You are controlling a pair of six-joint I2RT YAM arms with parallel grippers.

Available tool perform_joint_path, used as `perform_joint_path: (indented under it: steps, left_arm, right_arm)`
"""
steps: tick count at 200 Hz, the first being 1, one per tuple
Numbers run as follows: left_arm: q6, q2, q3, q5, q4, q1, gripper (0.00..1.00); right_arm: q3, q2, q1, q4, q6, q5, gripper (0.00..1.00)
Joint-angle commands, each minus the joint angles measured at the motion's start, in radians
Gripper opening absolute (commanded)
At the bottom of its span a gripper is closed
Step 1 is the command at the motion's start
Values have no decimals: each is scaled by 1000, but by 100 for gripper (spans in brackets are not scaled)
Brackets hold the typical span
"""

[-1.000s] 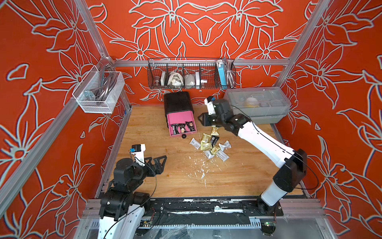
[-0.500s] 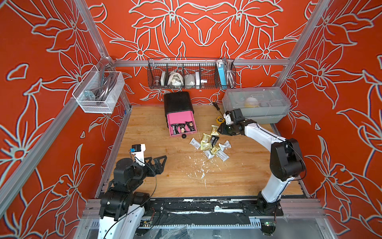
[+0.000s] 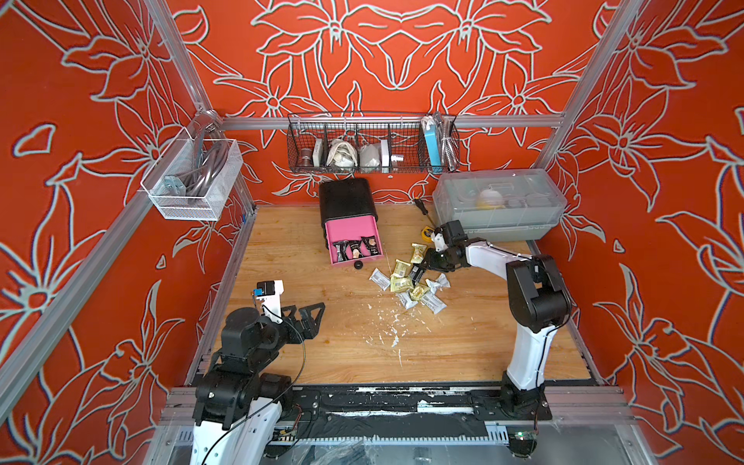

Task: Place the cookies into the drawer by color
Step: Pick up the cookie at the center of the board.

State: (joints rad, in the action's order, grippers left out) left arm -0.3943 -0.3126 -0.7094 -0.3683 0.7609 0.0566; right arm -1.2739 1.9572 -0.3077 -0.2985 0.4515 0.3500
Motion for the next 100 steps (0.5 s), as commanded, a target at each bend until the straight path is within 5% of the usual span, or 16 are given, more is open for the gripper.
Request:
perform_joint_path:
  steps: [1,100]
  left_arm:
    - [-1,0,-1,-12,-20,-11,99]
    - [-3,0,-1,-11,-18,-11,99]
  right_arm:
    - [23,24,5,60,26,4,39]
    - [64,73,5,109,56,31,14]
